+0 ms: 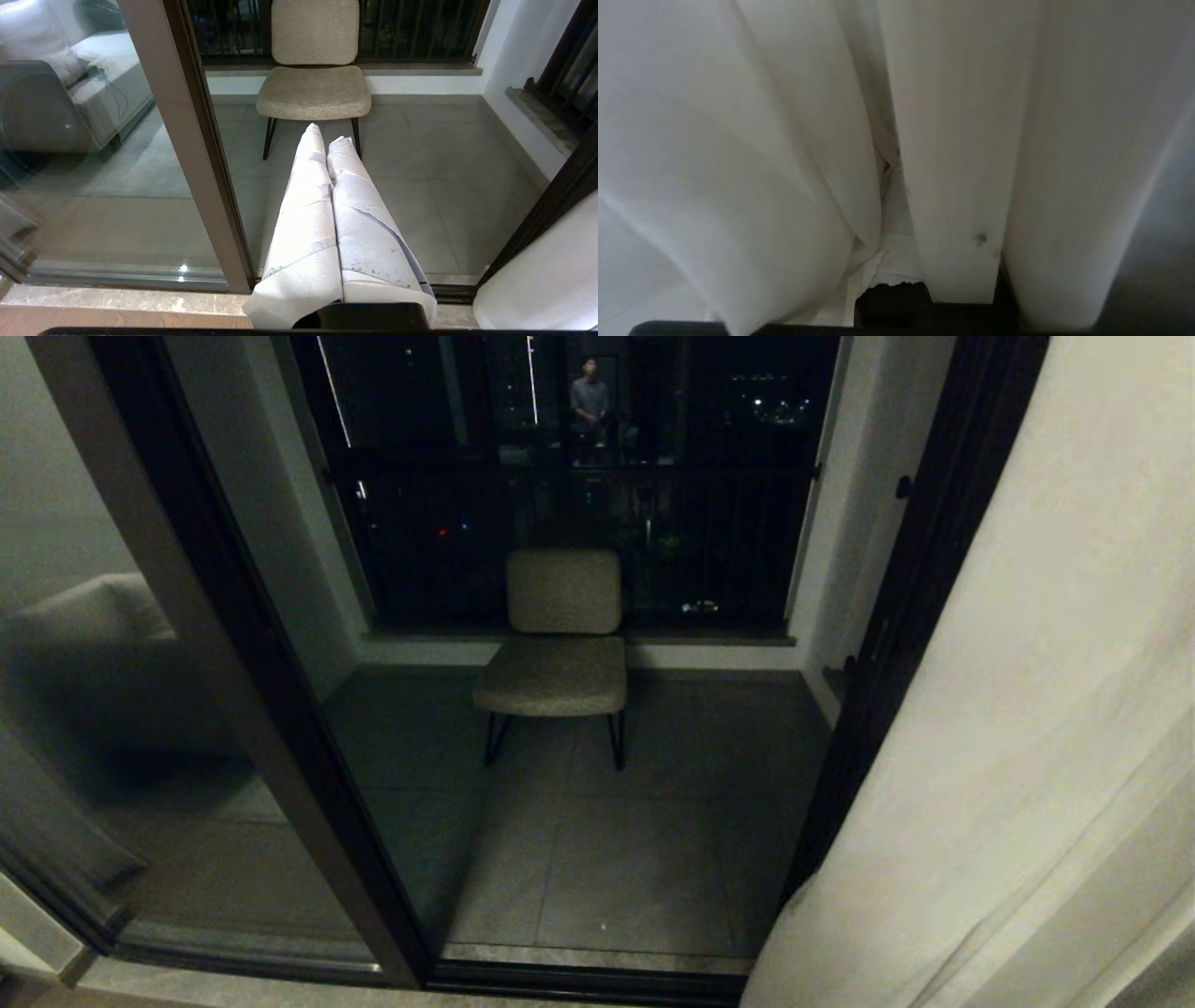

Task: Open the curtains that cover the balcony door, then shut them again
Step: Pull the inner curtains open on both sides

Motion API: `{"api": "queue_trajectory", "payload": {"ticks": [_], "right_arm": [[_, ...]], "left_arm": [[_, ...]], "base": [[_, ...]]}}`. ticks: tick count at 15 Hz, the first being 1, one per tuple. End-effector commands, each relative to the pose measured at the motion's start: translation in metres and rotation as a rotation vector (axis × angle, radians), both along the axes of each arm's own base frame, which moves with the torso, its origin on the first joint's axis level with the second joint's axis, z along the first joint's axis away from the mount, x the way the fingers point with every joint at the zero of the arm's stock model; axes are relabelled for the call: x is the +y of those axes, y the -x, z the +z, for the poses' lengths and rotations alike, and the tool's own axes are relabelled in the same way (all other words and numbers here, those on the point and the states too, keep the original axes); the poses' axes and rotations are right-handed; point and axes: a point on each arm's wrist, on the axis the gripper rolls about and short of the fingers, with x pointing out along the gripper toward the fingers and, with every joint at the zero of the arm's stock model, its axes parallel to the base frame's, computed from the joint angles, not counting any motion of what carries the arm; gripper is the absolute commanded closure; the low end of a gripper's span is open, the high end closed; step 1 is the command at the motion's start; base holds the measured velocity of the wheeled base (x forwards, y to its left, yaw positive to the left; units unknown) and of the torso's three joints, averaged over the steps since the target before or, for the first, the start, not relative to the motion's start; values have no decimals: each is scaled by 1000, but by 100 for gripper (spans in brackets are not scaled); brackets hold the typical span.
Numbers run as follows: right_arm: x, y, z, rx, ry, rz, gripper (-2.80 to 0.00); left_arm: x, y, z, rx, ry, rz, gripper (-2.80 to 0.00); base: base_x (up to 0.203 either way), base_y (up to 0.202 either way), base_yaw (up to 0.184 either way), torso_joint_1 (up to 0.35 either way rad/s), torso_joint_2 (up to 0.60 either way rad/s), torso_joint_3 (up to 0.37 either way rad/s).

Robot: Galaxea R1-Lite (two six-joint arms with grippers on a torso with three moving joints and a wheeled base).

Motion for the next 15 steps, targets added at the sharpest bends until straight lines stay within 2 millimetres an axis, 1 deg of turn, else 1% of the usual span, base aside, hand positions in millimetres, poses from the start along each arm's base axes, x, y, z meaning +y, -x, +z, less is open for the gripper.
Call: {"api": "queue_trajectory", "payload": {"ticks": [1, 4, 9, 12, 15], "right_arm": [[-28, -10, -15, 21, -14, -40, 0], [-52, -8, -24, 23, -29, -93, 0], [-85, 5, -28, 20, -28, -174, 0], [-87, 6, -28, 21, -25, -180, 0], [-75, 16, -14, 9, 2, -136, 0]], "left_arm": [[0, 0, 0, -1, 0, 0, 0], [0, 0, 0, -1, 0, 0, 0], [0, 0, 0, -1, 1, 0, 0], [0, 0, 0, -1, 0, 0, 0], [0, 0, 0, -1, 0, 0, 0]], "base": [[0, 0, 0, 0, 0, 0], [0, 0, 0, 0, 0, 0], [0, 0, 0, 0, 0, 0], [0, 0, 0, 0, 0, 0], [0, 0, 0, 0, 0, 0]]}}
